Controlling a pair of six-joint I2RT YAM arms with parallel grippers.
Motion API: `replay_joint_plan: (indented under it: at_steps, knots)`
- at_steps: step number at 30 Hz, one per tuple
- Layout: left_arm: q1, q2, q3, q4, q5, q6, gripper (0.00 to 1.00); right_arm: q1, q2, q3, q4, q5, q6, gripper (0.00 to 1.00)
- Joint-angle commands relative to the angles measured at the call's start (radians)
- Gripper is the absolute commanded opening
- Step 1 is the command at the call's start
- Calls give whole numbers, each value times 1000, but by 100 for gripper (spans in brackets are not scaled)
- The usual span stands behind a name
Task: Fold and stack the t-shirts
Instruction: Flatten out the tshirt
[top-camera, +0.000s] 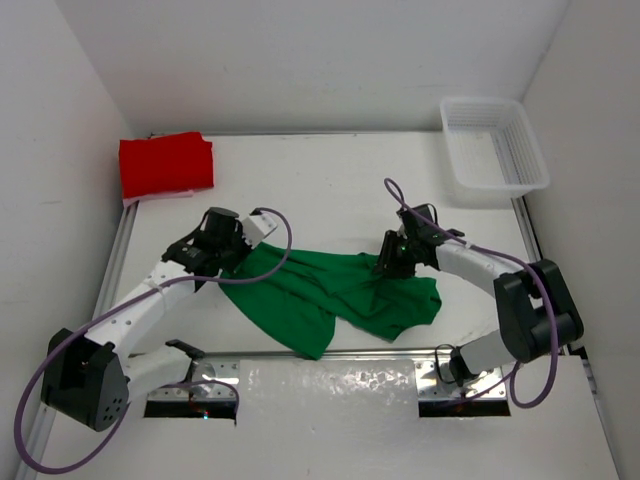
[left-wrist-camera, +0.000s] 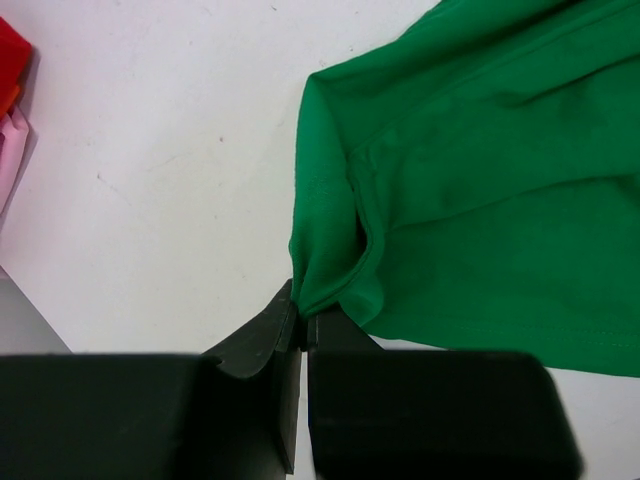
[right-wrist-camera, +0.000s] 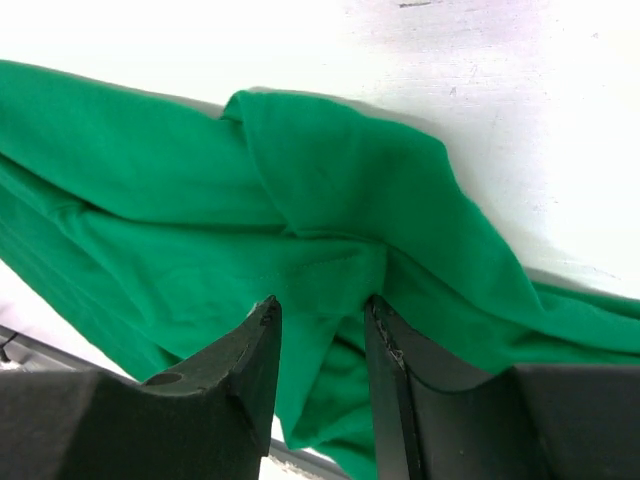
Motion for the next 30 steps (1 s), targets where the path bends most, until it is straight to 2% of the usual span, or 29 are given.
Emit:
replay_joint_plan:
  at_steps: [1,9,12,18,21,28,30]
  knots:
    - [1,-16,1,49,-9,-16,0,1,25,18,37,-8,11,37]
    - [1,-17,12,35,0,-17,0,1,25,69,-84,110,-73,45]
    - [1,-16,17,35,1,-17,0,1,28,67,-81,133,-88,45]
    - [1,-9,21,35,-8,-11,0,5,74,44,10,34,-53,34]
    - [1,-9,21,36,-14,-6,0,17,88,50,14,23,-49,32]
    - [1,-5,15,42,-19,-5,0,19,108,61,7,-3,-50,19]
    - [1,-5,17,39,-20,-6,0,20,113,64,-9,-32,-44,19]
